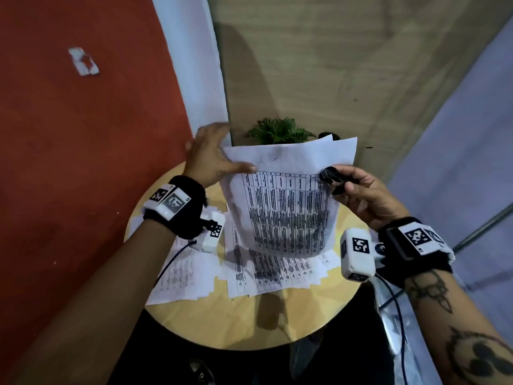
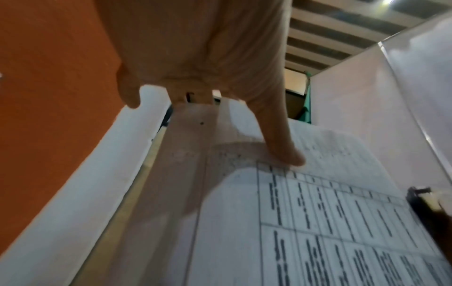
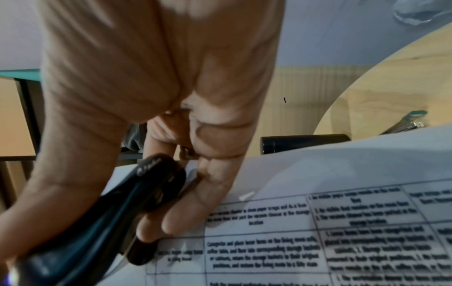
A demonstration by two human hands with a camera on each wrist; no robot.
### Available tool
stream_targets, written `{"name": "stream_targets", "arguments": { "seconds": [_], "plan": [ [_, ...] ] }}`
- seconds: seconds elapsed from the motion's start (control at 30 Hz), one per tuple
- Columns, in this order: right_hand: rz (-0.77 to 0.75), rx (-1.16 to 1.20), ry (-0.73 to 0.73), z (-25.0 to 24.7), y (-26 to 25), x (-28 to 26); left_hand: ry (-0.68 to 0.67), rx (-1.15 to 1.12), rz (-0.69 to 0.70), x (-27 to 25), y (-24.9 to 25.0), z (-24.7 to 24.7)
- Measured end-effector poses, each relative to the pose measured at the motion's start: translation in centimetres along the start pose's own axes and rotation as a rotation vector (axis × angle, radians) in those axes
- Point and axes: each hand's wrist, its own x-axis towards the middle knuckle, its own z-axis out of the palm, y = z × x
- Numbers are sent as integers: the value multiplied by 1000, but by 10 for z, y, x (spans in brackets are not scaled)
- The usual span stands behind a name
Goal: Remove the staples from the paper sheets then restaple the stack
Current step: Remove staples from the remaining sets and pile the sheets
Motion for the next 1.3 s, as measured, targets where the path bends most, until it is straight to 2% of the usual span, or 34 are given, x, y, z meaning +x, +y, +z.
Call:
{"name": "stream_targets", "arguments": {
  "seconds": [0.03, 0.1, 0.23, 0.37, 0.47, 0.57, 0.67, 0.77, 0.9, 0.97, 1.3],
  "plan": [
    [-14, 9, 0, 2, -3, -3, -76, -39, -13, 3, 4, -5],
    [-38, 20, 14, 5, -5, -6, -140, -71, -32, 4, 11, -8],
    [-57, 51, 96, 11, 4, -6, -120, -40, 39, -7, 27, -3],
    [-90, 80, 263, 27, 7, -3, -151, -150, -44, -10, 30, -11],
    [-220, 56, 399, 44, 2, -5, -172, -156, -40, -11, 34, -23],
    [-365, 48, 451, 63, -9, -10, -180, -170, -27, -9, 47, -38],
    [-431, -39, 408, 91, -16, -13, -187, -191, -10, -10, 63, -53],
    [-506, -258, 347, 120, -21, -10, -174, -216, -3, -13, 77, -64],
    [-816, -960, 217, 147, -28, -11, -169, -298, -41, -19, 91, -77],
    [-909, -1161, 163, 153, -32, -10, -181, -330, -30, -23, 99, -83],
    [-1077, -1431, 30, 169, -55, -3, -221, -409, -11, -31, 123, -97]
  ]
}}
